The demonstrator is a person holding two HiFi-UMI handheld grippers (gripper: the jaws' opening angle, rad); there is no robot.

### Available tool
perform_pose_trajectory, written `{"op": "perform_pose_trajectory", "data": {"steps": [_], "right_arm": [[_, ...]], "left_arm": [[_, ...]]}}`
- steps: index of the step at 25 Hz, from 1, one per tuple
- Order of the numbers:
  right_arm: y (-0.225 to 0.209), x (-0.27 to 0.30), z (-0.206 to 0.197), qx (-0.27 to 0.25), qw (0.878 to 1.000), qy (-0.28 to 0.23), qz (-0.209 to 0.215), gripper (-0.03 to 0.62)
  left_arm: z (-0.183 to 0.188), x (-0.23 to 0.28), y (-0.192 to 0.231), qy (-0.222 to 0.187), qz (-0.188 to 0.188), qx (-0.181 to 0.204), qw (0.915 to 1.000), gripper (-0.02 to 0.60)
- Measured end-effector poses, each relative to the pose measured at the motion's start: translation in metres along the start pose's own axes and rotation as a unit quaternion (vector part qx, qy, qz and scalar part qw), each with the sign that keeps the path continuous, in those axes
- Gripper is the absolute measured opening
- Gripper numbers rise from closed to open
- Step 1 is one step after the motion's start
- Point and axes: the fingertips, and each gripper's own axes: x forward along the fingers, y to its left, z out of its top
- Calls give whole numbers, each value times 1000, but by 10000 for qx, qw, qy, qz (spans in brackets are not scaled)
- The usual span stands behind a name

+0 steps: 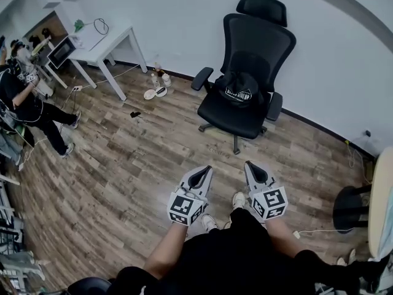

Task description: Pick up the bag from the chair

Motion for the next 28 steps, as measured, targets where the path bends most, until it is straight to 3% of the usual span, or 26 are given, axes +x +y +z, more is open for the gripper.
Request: {"op": "perform_pose_trajectory", "data": {"steps": [4,7,10,28], "right_arm": [[-13,17,3,56,10000,2,15,20],[-30,30,15,8,10000,-93,-2,20],[-49,43,22,5,9999,-164,-19,20],[-159,109,26,143,9993,-100,329,20]], "left_arm": [[1,20,9,31,30,-21,10000,21],[21,40,20,-158,89,-154,9997,21],[37,64,29,-239,99,-54,9997,21],[39,190,54,280,391,-17,9988,21]]}}
